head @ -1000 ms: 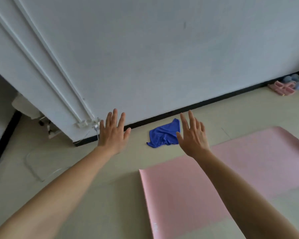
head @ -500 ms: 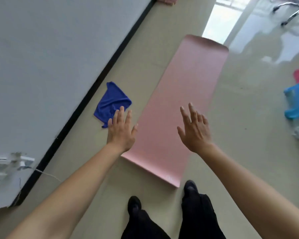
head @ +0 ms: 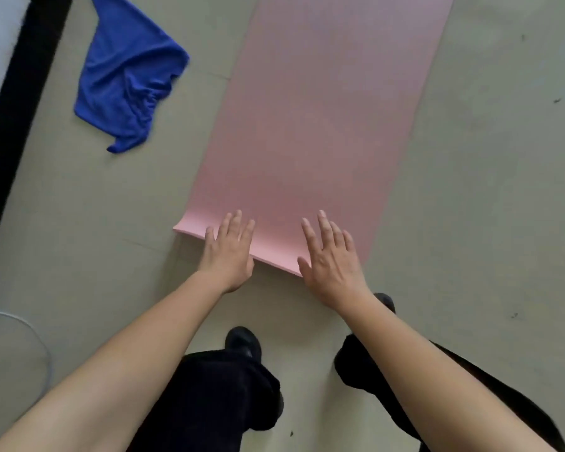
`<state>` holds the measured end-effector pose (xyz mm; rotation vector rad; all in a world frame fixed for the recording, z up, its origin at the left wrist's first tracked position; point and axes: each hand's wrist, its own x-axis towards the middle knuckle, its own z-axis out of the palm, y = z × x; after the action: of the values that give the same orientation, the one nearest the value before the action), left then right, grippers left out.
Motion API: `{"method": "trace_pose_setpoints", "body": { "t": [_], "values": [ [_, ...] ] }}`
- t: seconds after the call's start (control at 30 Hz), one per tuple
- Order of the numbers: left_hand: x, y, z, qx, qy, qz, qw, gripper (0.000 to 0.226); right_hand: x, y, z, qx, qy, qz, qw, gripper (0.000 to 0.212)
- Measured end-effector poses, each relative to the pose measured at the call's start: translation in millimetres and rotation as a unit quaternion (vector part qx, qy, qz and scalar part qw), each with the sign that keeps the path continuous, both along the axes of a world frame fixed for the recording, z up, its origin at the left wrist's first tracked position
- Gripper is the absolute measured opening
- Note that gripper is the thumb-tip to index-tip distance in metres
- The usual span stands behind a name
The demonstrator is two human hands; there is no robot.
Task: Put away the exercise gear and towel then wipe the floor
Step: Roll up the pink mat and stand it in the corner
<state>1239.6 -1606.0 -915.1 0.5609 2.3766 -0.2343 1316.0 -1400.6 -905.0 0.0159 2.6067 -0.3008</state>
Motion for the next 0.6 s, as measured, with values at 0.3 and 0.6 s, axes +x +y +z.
{"method": "trace_pose_setpoints", "body": {
  "t": [0.3,0.6],
  "values": [
    [4.6,-1.9,-214.9,-0.047,-0.151,-0.11,0.981,0.097,30.5,-6.1,-217.8,-0.062,-0.105,0.086,0.989,0.114],
    [-79.7,30.7,-248.2,0.064,0.028,-0.123,0.99,0.065,-28.0,40.6,-267.5,-0.002,0.063,-0.122,0.99,0.065]
  ]
}}
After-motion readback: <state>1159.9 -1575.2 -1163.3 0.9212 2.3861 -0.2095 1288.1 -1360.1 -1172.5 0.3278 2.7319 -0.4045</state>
